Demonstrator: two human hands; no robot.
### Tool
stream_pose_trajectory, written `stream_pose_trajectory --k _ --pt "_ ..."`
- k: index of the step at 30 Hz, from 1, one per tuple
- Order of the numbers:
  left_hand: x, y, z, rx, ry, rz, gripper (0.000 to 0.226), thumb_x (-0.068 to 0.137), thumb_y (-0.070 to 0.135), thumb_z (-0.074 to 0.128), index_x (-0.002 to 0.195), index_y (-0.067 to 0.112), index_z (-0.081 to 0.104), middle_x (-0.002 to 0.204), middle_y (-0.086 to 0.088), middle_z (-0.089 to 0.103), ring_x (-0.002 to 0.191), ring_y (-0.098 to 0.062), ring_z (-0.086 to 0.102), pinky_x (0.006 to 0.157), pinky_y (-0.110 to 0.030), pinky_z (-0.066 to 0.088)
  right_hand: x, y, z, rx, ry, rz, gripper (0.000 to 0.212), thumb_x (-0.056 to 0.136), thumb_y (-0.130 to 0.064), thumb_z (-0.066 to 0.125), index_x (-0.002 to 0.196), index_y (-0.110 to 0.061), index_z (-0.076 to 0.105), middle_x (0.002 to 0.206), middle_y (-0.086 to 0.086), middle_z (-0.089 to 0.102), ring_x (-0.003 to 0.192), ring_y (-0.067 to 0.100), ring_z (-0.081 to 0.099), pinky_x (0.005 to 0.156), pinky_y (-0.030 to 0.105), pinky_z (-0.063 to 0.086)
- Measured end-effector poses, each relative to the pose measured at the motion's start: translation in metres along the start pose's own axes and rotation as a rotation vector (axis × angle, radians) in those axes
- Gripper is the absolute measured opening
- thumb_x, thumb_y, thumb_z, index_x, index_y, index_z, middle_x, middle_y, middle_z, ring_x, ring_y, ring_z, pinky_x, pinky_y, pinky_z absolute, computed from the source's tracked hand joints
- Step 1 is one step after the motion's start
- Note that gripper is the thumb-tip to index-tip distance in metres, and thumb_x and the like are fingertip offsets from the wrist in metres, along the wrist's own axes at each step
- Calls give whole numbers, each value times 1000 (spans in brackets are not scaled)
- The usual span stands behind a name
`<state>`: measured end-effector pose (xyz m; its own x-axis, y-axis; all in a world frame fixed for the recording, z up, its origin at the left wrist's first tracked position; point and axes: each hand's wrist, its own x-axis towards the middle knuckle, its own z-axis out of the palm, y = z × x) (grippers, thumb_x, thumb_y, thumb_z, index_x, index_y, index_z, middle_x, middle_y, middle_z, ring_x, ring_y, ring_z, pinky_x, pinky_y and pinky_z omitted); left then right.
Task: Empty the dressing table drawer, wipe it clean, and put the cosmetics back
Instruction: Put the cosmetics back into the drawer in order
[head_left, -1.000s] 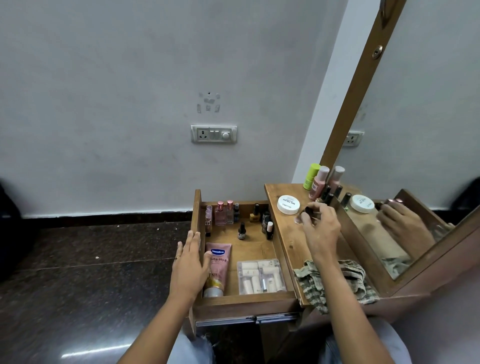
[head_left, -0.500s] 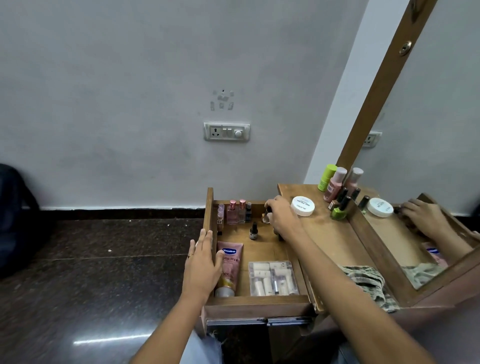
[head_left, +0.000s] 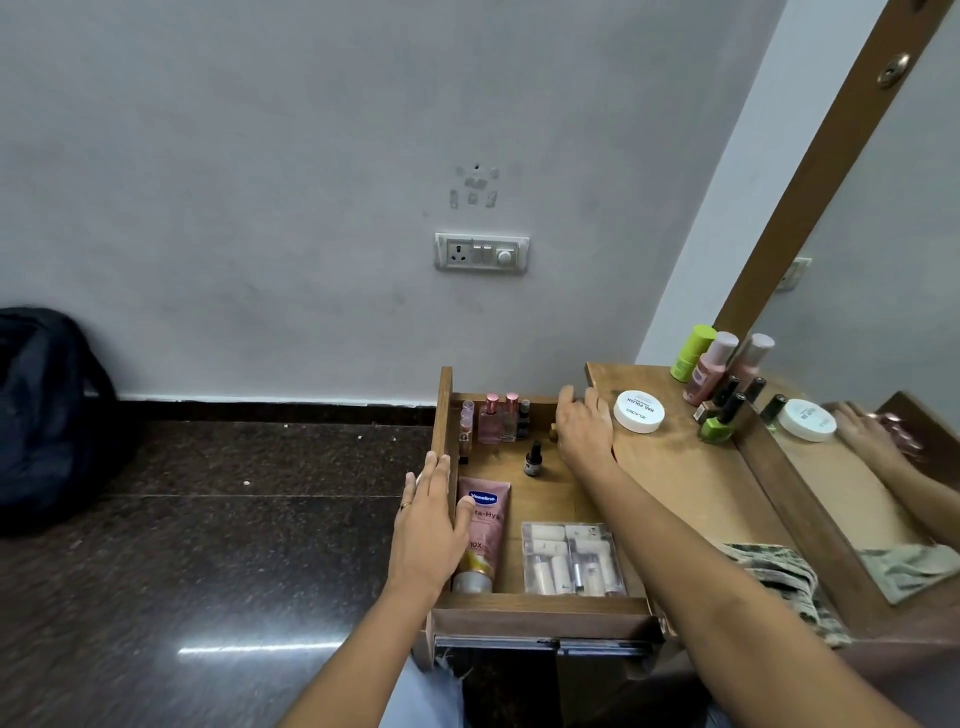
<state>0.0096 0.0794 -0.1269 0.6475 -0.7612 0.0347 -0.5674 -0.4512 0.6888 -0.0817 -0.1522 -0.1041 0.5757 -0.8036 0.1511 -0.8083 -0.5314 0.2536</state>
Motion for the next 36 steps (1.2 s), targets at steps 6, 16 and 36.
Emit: stream_pose_trajectory --k 6,16,36 --pt "1 1 0 1 -2 -7 65 98 44 45 154 28 15 160 13 6 149 -20 1 117 -37 15 3 -5 4 -68 -38 24 52 94 -29 54 136 -7 32 114 6 66 118 24 44 94 32 36" --pt "0 0 0 17 -3 -11 66 98 46 45 154 29 15 160 12 7 149 -20 2 117 -38 18 -1 -4 -5 19 -27 33 32 92 -21 57 119 -12 43 113 6 65 118 24 43 96 32 36" --pt "1 -2 0 33 -14 -9 65 98 44 46 154 28 17 161 11 8 149 -24 5 116 -46 23 -82 123 -45 529 489 467 47 85 -7 65 129 1 50 125 21 52 112 39 47 98 45 40"
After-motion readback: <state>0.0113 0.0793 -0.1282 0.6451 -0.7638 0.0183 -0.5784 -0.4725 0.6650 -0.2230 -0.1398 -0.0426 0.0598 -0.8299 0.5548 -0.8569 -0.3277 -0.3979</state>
